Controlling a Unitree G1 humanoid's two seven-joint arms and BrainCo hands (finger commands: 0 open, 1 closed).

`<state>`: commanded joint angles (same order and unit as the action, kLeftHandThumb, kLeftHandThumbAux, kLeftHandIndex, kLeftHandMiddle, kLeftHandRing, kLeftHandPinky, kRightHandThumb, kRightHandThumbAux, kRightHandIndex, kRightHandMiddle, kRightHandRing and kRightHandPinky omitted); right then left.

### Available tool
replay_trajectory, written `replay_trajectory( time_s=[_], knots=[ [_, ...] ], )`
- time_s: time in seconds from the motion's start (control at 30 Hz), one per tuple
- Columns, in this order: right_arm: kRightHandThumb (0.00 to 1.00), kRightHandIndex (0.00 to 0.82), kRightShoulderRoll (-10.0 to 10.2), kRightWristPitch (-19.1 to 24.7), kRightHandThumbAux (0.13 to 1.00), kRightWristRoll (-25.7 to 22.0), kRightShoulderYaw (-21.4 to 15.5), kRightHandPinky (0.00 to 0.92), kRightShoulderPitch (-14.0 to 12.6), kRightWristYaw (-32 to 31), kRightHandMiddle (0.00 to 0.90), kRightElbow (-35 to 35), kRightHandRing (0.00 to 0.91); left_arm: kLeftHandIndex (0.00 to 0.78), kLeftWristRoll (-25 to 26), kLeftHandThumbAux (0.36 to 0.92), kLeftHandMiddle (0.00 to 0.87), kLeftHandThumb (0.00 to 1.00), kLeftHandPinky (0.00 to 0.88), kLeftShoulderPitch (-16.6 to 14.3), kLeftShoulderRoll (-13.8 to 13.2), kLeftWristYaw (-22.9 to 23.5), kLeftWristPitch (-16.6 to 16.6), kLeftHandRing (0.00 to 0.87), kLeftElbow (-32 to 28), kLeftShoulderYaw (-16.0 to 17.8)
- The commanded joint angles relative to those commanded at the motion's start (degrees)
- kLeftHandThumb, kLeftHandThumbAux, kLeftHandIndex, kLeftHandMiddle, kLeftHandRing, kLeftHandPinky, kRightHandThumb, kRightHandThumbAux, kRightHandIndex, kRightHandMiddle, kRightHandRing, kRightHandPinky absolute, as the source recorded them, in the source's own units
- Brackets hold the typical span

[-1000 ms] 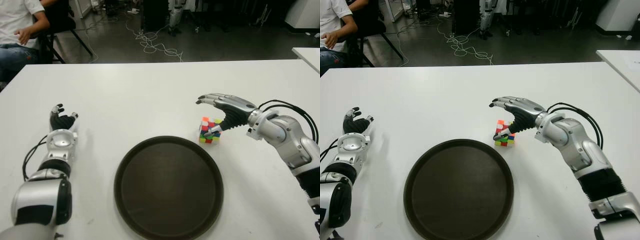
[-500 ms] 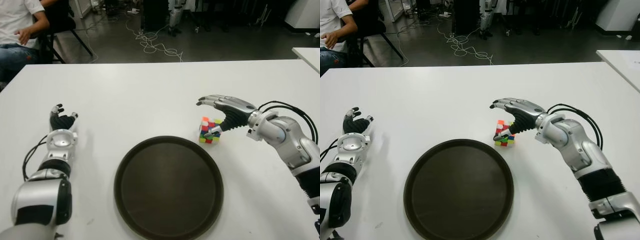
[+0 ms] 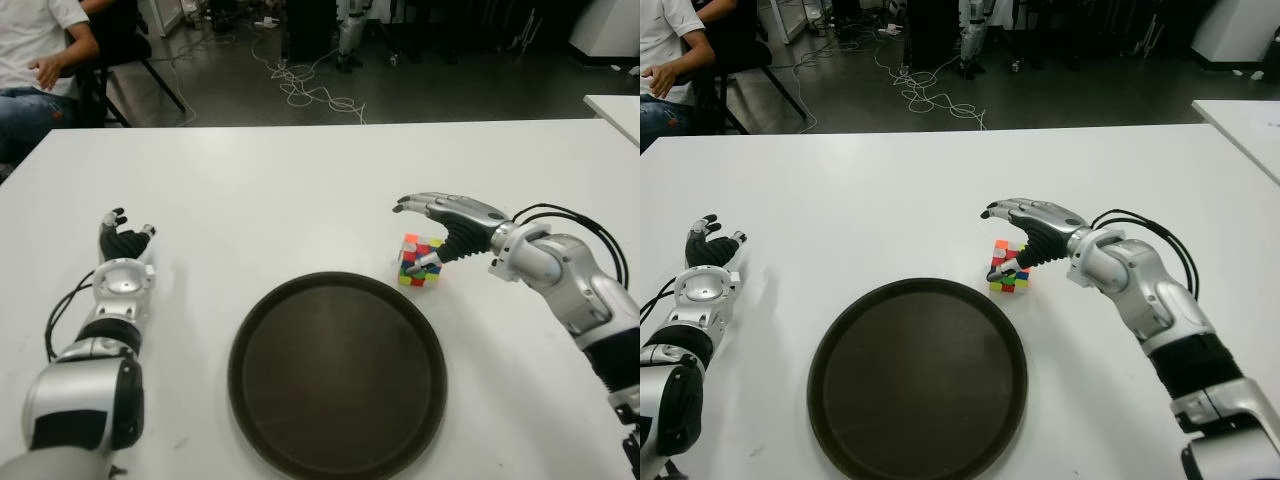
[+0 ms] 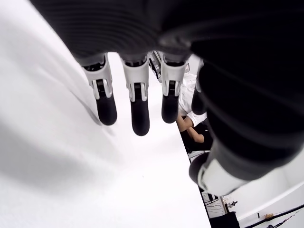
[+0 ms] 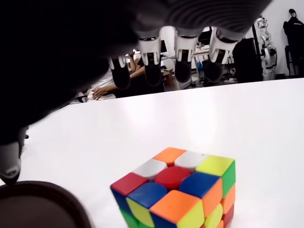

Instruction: Pick up the Rubik's Cube and put it in the plate

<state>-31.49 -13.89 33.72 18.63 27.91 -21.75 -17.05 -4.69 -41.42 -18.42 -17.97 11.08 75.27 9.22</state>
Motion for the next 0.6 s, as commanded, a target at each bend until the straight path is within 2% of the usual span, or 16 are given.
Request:
replay_trajectory(
  time_s=[0.6],
  knots=[
    [0.000, 0.000, 1.46, 2.72, 0.477, 0.43, 0.39, 0.000, 0.73, 0.70, 0.000, -1.61, 0.000, 0.131, -0.57, 0.754, 0.156, 0.107, 0.145, 0.03, 0.01, -0.84, -0.11, 0.159, 0.04, -0.43]
  ],
)
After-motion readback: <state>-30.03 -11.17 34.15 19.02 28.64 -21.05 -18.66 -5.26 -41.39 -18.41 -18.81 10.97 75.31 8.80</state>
